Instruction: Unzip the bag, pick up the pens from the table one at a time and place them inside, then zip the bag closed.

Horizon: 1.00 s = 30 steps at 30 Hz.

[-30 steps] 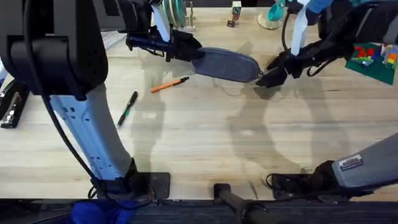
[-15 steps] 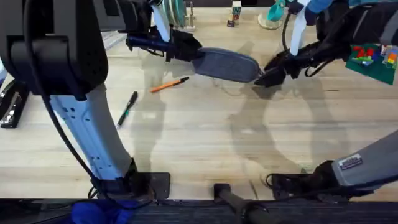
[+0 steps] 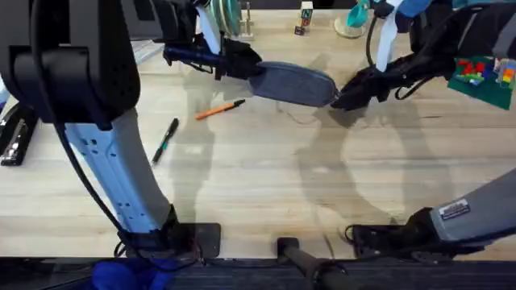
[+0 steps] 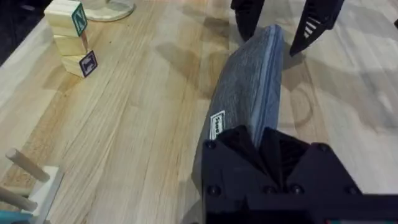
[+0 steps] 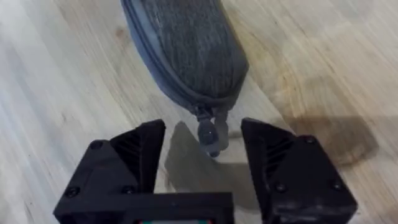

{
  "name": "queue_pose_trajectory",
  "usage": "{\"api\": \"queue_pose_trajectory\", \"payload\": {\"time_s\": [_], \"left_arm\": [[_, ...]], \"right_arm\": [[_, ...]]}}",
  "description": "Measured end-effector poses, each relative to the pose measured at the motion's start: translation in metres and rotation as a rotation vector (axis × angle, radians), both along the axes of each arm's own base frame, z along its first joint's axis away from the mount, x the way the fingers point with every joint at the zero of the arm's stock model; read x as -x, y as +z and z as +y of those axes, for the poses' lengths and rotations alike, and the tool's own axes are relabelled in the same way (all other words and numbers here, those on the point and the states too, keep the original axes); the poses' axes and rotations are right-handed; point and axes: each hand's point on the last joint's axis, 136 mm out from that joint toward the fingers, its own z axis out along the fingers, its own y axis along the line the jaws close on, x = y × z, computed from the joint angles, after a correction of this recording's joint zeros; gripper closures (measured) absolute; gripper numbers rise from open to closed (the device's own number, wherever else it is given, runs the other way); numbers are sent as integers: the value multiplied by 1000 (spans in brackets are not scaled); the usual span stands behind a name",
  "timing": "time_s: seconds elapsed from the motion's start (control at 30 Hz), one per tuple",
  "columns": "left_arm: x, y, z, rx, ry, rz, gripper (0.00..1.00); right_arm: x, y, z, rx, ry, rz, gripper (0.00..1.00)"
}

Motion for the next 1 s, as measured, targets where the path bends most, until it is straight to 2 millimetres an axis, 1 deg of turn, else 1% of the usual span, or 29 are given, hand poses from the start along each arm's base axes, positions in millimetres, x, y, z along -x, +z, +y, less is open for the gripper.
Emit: {"api": "queue_pose_trajectory", "payload": {"time_s": [0.07,0.13,0.17,0.53,0.7,0.83,1.0], "left_arm": [[0,0,0,0,0,0,960],[0,0,0,0,0,0,960],[0,0,0,0,0,0,960],[0,0,0,0,0,0,960],[0,0,0,0,0,0,960],[0,0,0,0,0,0,960],[0,0,0,0,0,-1,960]], "right_arm": [[0,0,0,0,0,0,306],[0,0,0,0,2,-1,418],[0,0,0,0,2,-1,447],[0,0,0,1,2,-2,610],[0,0,0,0,3,-2,670],[0,0,0,1,2,-2,693],[0,0,0,0,2,-2,766]]}}
